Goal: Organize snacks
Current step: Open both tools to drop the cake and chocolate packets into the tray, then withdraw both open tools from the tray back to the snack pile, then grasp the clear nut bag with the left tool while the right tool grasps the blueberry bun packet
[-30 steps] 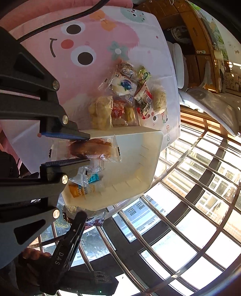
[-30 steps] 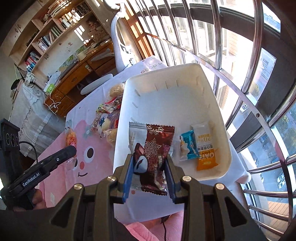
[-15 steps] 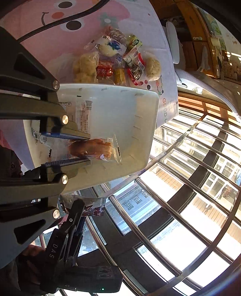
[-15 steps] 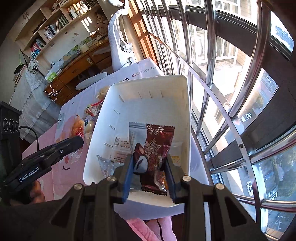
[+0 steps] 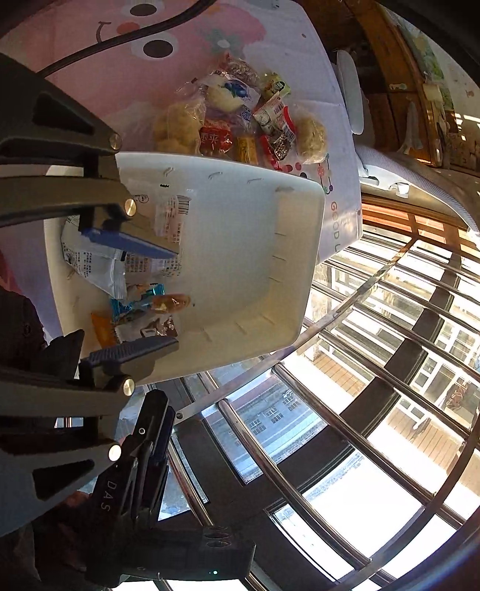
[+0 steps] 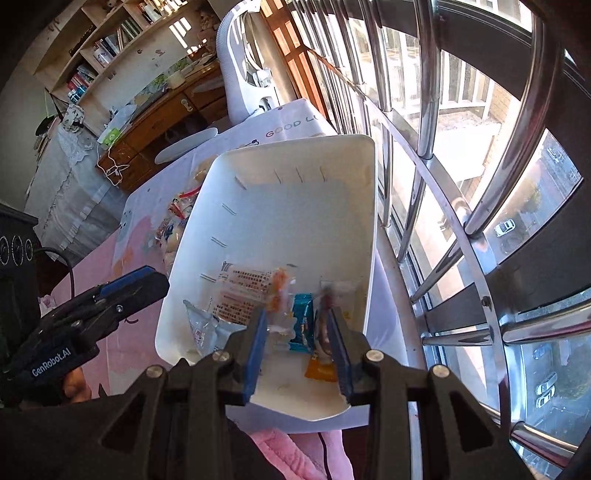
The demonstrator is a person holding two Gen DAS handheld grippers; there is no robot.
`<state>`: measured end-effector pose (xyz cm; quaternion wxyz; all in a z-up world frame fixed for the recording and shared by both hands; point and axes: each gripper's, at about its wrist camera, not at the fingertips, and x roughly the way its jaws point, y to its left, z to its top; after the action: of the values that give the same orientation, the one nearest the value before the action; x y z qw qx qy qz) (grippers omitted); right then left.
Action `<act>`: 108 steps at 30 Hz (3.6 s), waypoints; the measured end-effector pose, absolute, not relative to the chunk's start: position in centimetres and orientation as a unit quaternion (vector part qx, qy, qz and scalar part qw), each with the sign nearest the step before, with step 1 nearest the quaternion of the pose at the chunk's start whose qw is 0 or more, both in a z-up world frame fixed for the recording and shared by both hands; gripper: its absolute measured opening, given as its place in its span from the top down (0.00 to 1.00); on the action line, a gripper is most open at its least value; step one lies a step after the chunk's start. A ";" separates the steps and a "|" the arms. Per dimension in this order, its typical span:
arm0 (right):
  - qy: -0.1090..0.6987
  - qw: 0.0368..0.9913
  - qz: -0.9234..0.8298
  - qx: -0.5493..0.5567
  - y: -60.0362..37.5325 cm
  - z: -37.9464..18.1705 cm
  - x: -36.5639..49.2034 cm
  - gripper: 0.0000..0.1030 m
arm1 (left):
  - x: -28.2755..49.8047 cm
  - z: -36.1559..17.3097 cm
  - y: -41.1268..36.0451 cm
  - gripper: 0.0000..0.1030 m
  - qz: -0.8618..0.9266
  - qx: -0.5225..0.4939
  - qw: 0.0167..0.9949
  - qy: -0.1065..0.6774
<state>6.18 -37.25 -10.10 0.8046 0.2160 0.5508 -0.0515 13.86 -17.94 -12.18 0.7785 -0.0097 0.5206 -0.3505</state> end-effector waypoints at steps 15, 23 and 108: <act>0.589 0.778 0.003 0.220 -33.0 -12.4 7.7 0.60 | 12.7 -13.8 -12.9 0.37 -0.270 0.010 0.781 0.562; 0.602 0.767 0.008 0.222 -29.5 -13.2 8.0 0.56 | 12.2 -14.8 -7.9 0.37 -0.242 -0.006 0.781 0.576; 0.477 0.849 -0.150 0.170 -12.6 -24.1 27.4 0.32 | 42.5 -25.7 -1.2 0.22 -0.259 0.094 0.725 0.631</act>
<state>27.43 -12.59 -24.07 0.8491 0.1701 0.4771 -0.1498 42.49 -1.20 -25.67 0.7250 0.0935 0.6311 -0.2594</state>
